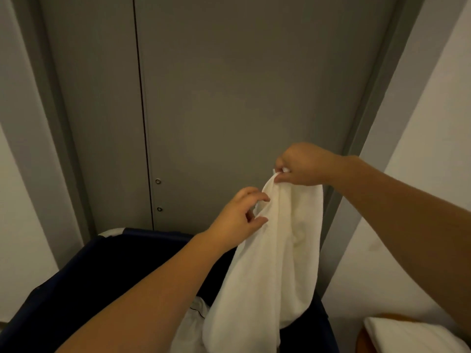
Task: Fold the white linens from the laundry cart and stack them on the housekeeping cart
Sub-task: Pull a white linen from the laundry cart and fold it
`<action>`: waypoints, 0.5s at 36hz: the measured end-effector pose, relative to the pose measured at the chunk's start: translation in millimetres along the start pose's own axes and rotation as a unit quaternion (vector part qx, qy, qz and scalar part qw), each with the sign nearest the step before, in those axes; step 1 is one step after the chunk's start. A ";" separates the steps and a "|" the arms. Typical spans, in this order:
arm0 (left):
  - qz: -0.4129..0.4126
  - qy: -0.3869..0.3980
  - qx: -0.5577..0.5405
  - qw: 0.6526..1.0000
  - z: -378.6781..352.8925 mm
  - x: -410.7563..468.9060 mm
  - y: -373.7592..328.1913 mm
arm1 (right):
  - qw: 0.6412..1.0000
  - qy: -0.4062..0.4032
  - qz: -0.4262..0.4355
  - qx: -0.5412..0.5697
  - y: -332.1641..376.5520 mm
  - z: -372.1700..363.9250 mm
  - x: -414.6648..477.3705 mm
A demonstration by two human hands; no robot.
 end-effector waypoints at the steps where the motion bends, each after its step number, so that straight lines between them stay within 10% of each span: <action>1: 0.016 0.016 0.018 1.000 -4.9 2.0 2.5 | 1.000 0.000 -0.001 -0.002 0.1 -1.0 0.2; 12: 0.248 0.194 0.293 0.903 -28.1 -17.9 59.1 | 1.000 -0.004 -0.006 -0.009 -1.6 -2.0 0.8; 18: 0.332 0.238 0.248 0.879 -31.7 -53.6 102.8 | 1.000 -0.017 -0.018 -0.008 -4.5 7.7 0.2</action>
Point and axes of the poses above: each hand's wrist, its own x-axis towards the middle knuckle, its own z-axis out of the back of the hand, y = z × x, the point moved 10 cm from there along x, towards the middle knuckle, and after that the axes turned 15 degrees about y, right-handed, at the moved point
